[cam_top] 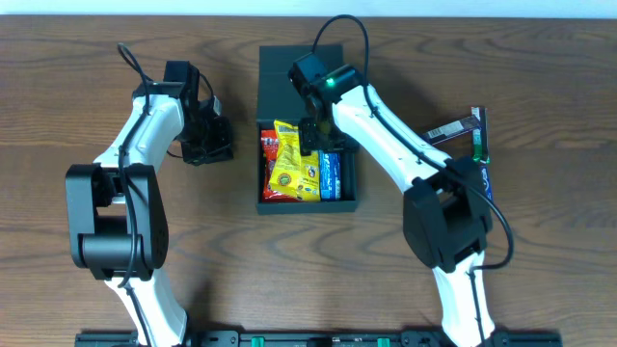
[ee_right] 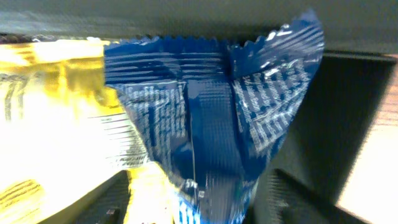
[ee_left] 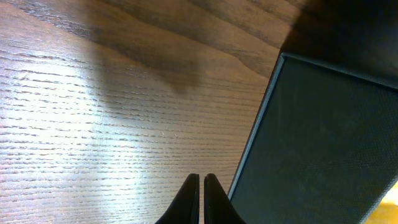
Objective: Pack container
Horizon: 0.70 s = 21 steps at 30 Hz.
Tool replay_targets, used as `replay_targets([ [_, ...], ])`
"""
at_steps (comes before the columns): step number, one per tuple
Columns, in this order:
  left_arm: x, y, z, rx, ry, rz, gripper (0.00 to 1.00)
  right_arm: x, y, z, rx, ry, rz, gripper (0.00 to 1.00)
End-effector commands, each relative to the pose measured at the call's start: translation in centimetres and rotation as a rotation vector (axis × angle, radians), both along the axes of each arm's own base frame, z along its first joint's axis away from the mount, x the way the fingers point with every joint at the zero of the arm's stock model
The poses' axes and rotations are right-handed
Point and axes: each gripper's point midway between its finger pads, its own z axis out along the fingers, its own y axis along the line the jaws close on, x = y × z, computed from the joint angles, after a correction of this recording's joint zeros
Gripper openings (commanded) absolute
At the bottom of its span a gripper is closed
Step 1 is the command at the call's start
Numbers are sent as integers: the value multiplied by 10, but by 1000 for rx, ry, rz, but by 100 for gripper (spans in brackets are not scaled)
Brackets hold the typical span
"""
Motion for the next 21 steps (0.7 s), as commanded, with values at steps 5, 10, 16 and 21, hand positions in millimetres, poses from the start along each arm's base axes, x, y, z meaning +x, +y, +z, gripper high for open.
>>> replay_targets([
  [5,9,3,14,11,-51,-15,6,26,-9,72,5,-223,19,31],
  [10,9,3,14,11,-51,-15,6,40,-8,69,4,-264,35,6],
  [16,9,3,14,10,-51,-15,6,42,-7,38,-35,-213,77,2],
  [21,9,3,14,11,-51,-15,6,44,-14,4,-73,-148,76,2],
])
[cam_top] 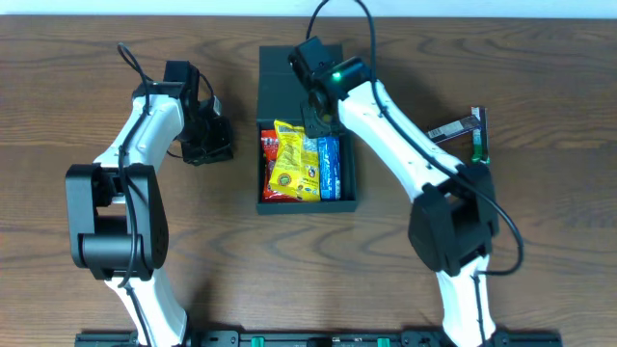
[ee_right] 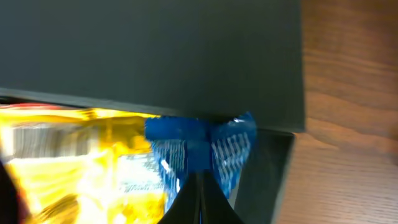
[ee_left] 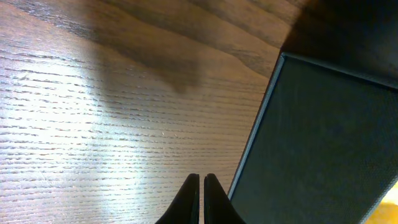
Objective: Pack container
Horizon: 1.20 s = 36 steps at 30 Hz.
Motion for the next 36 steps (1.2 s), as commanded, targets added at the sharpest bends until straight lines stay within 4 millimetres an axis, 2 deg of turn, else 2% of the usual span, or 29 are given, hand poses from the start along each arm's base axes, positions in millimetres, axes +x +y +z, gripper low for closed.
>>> replay_targets([
  [1,9,3,14,11,-51,-15,6,7,-13,-24,-46,36,1,2],
  [4,9,3,14,11,-52,-15,6,4,-14,-33,-42,71,12,4],
  [10,11,3,14,11,-58,-15,6,9,-12,-33,-35,52,26,10],
  [13,11,3,14,11,-58,-15,6,8,-10,-25,-24,51,30,1],
  [14,11,3,14,11,-59,-15,6,7,-8,-19,-9,48,34,1],
  [18,11,3,14,10,-59,-15,6,-5,11,-14,99,105,94,1],
  [23,11,3,14,10,-59,-15,6,-15,21,-28,148,170,110,2],
  [26,11,3,14,9,-59,-15,6,-21,35,-31,208,200,143,2],
  [32,11,2,14,6,-59,-17,6,-28,63,-26,316,212,220,2],
  [36,11,-5,17,-33,-61,-22,6,-32,73,-25,332,209,250,2],
])
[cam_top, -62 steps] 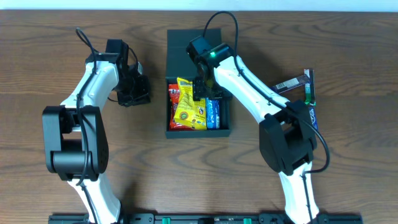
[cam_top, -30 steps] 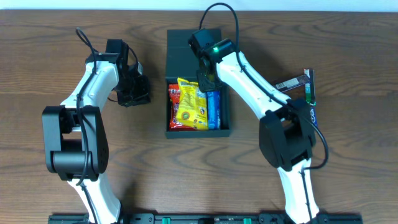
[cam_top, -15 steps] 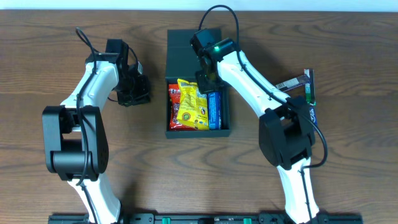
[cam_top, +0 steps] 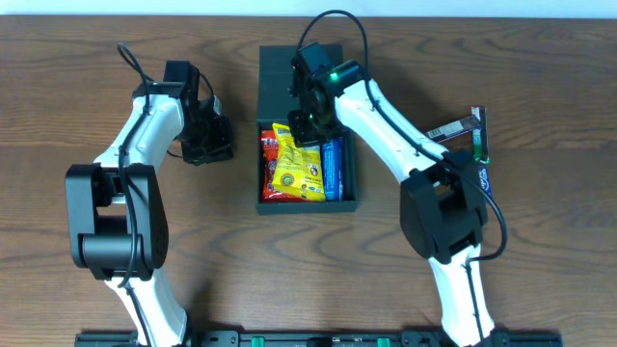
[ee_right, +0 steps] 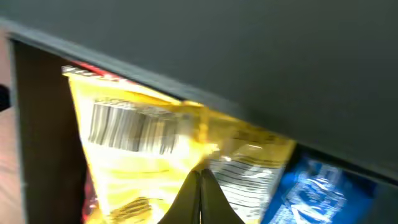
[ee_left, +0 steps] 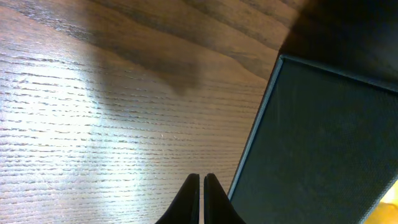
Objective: Pack container
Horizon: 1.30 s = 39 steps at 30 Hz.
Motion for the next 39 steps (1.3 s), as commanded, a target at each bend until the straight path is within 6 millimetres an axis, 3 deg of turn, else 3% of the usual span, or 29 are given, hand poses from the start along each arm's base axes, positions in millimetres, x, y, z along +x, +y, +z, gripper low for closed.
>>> replay_targets([
  [1,10,-7,17,-42,-59,-23,6,-12,22,4,51,10,67,2],
  [17,9,-23,19,-68,-63,-47,6,-40,61,-4,87,25,189,2],
  [24,8,-26,19,-69,-63,-56,6,-42,62,2,90,20,195,1],
  [28,8,-26,19,-68,-63,-56,6,-29,50,32,110,-36,177,2],
  [33,8,-26,19,-68,-63,-56,6,-2,-1,79,-26,-207,80,1],
  [36,9,-26,19,-68,-65,-56,6,3,-32,74,-127,-200,33,1],
  [39,9,-26,19,-68,-67,-56,6,-4,-48,50,-171,-113,21,1],
])
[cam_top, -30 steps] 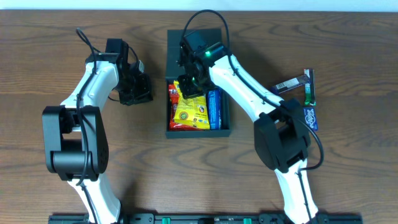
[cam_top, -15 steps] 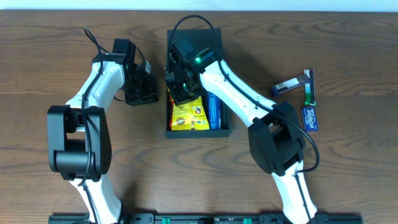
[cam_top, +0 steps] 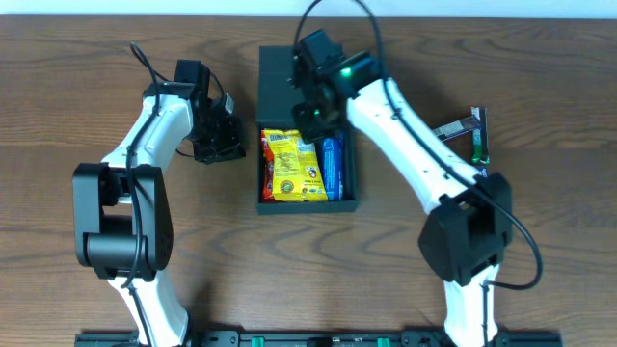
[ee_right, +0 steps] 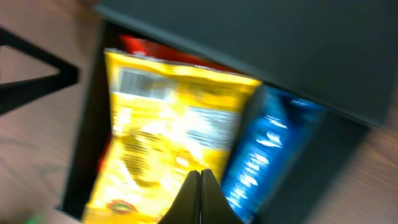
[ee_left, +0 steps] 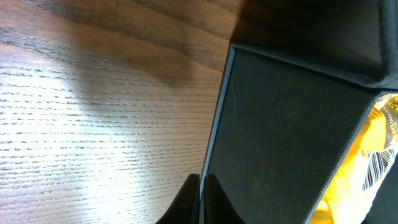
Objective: Pack container
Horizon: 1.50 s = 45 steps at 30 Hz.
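Note:
The black container [cam_top: 348,188] sits mid-table, its lid [cam_top: 280,82] folded out behind it. Inside lie a yellow snack bag [cam_top: 289,169], a blue packet [cam_top: 331,169] to its right, and a red packet [ee_right: 140,45] mostly covered by the yellow bag [ee_right: 161,124]. My right gripper [ee_right: 200,185] is shut and empty, hovering over the line where the yellow bag meets the blue packet [ee_right: 267,149]; overhead it [cam_top: 313,116] is at the tray's back end. My left gripper [ee_left: 200,186] is shut, its tips at the container's left edge [ee_left: 217,137], seen overhead [cam_top: 231,145] beside the box.
Loose packets lie on the wood at the right: a dark wrapped bar [cam_top: 453,127] and a green-edged one [cam_top: 479,143]. The right arm stretches across the table between them and the container.
My left gripper moved right, up to the container's left edge. The yellow bag now lies flatter and further left, covering most of the red packet. My right gripper is higher over the tray.
First my right gripper was low in the tray at the blue packet's end. Then it was shut at the packet's back edge by the lid, then over the yellow bag's back end. Now it hovers shut above flatter contents, and the left gripper has come up to the box.

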Tool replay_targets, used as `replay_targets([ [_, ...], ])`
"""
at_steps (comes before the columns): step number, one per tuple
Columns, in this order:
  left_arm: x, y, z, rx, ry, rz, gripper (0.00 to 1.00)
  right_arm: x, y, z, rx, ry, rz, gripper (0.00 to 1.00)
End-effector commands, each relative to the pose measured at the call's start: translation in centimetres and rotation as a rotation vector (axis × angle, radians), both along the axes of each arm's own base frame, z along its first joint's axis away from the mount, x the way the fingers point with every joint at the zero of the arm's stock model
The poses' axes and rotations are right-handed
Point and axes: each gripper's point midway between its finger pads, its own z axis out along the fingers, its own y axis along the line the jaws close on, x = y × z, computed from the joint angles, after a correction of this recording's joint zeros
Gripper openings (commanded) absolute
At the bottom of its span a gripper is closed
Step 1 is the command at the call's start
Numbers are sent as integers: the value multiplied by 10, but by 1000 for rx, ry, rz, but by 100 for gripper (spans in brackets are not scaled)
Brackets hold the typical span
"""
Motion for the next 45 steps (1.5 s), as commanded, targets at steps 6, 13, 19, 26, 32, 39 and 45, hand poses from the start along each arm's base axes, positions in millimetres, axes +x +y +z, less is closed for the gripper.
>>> replay_targets([
  [6,9,-1,15,-9,-49,-8,6,-14,-32,-60,-138,107,-19,1],
  [13,9,-1,15,-10,-43,5,6,-31,-29,-87,-103,173,-6,1],
  [19,10,-1,14,-11,-44,11,6,-39,-14,-100,-36,189,35,1],
  [26,8,-15,13,-13,-51,-20,6,-44,5,-99,24,190,72,1],
  [32,3,-36,13,-11,-58,-75,6,-49,20,-92,85,204,117,1],
  [39,2,-38,12,-9,-52,-67,6,-33,30,-69,112,141,144,1],
  [45,3,-38,12,-9,-57,-66,6,-31,18,-73,44,123,149,1],
])
